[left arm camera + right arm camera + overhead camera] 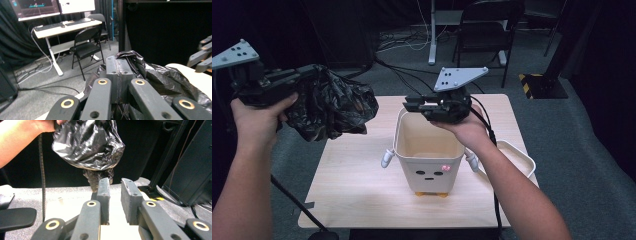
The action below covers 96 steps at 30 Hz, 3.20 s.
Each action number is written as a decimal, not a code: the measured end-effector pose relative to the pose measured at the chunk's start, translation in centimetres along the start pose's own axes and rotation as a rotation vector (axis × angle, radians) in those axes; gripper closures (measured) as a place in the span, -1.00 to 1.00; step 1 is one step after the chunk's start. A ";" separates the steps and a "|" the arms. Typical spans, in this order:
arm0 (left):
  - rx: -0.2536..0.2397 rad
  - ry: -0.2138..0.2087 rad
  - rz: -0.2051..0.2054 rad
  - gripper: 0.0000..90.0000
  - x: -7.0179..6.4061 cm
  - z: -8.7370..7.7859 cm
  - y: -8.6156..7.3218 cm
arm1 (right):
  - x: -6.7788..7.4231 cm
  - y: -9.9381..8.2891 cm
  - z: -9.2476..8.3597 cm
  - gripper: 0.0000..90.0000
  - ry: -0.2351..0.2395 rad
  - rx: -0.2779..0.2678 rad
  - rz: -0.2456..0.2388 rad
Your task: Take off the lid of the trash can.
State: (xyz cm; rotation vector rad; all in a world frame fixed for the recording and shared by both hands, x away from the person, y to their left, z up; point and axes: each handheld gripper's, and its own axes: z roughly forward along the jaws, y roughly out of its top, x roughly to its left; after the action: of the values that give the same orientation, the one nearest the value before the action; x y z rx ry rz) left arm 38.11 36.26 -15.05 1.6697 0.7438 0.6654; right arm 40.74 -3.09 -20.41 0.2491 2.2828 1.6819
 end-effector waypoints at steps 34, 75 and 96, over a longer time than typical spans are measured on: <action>0.050 -0.073 -0.146 0.99 1.9 5.2 -10.5 | 2.0 -5.1 -7.9 0.47 -0.162 0.009 0.020; 0.123 -0.030 -0.206 0.82 1.3 8.7 -21.7 | 2.3 -10.2 -12.4 0.37 -0.304 -0.052 0.096; 0.126 -0.020 -0.154 -0.27 0.3 8.8 -20.5 | 2.3 -14.7 -13.4 0.30 -0.393 -0.028 0.127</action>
State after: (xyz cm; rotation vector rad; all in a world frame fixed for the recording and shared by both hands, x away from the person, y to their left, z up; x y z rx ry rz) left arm 42.27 34.43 -36.93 1.7100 0.9058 0.5021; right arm 34.62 -18.90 -31.05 0.6669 1.9847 1.5564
